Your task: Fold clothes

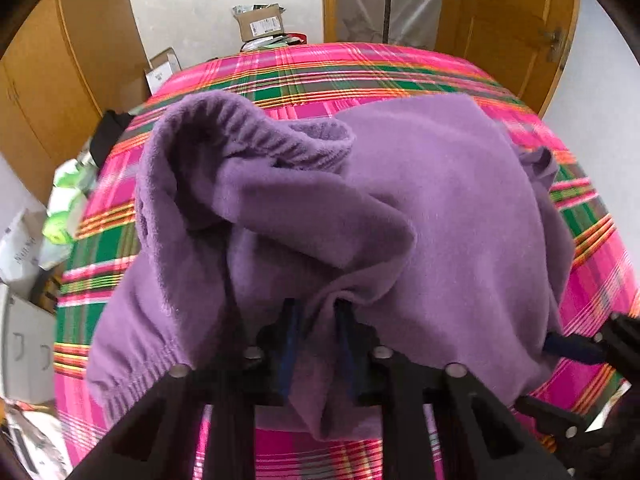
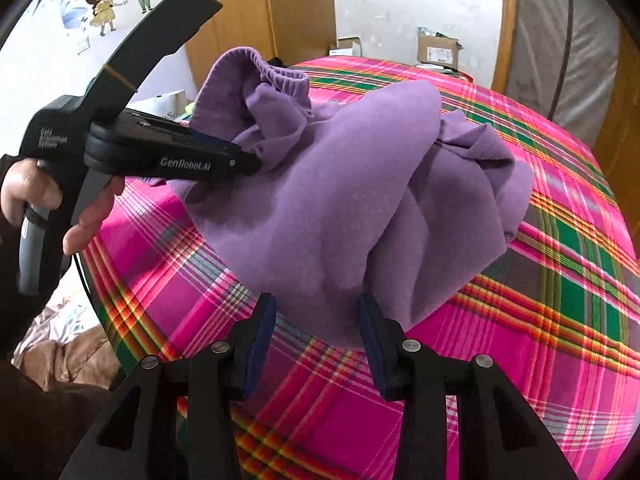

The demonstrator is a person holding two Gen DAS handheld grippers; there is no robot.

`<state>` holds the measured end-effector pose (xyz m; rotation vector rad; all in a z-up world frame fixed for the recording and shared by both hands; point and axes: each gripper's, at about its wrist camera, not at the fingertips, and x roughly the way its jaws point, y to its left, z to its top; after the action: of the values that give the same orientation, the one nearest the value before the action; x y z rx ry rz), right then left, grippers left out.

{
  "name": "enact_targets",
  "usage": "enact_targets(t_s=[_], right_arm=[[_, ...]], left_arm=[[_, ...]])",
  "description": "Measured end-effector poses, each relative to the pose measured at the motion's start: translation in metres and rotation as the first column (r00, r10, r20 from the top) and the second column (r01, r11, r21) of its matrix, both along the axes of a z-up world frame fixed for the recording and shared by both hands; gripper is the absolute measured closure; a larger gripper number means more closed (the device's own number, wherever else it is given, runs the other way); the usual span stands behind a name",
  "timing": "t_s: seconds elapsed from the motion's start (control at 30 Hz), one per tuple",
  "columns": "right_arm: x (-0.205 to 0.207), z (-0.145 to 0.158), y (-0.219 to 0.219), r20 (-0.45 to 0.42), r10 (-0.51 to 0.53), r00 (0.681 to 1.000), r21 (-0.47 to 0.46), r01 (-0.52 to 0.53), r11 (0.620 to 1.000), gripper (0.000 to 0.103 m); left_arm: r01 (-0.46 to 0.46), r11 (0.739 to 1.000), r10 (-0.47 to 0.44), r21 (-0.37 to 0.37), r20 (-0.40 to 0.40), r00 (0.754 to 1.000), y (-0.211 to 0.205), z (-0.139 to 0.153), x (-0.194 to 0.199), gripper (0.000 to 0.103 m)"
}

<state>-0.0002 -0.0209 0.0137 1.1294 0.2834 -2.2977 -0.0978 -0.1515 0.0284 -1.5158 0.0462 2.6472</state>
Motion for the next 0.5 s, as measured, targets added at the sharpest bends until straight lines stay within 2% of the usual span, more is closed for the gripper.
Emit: enact_targets(t_s=[0.13, 0.23, 0.37, 0.5], right_arm=[[0.001, -0.001, -0.001, -0.016, 0.012, 1.0, 0.014, -0.011, 1.0, 0.059], [0.002, -0.003, -0.001, -0.035, 0.021, 0.999, 0.028, -0.021, 0.999, 0.059], [-0.002, -0.005, 0.001, -0.034, 0.009, 0.999, 0.012, -0.009, 1.0, 0.059], [0.005, -0.003, 0.002, -0.054, 0.006, 0.999, 0.021, -0.005, 1.0, 0.059]], left_arm=[[-0.033, 0.991, 0.036, 0.129, -0.022, 0.999, -0.021, 0.013, -0.001, 0.099], [-0.078, 0.967, 0.09, 0.243, -0.038, 0.995, -0.04, 0.028, -0.001, 0.099], [-0.11, 0.95, 0.141, 0.293, -0.086, 0.986, -0.055, 0.051, 0.001, 0.099], [-0.127, 0.921, 0.182, 0.368, -0.118, 0.976, -0.072, 0.067, -0.001, 0.099]])
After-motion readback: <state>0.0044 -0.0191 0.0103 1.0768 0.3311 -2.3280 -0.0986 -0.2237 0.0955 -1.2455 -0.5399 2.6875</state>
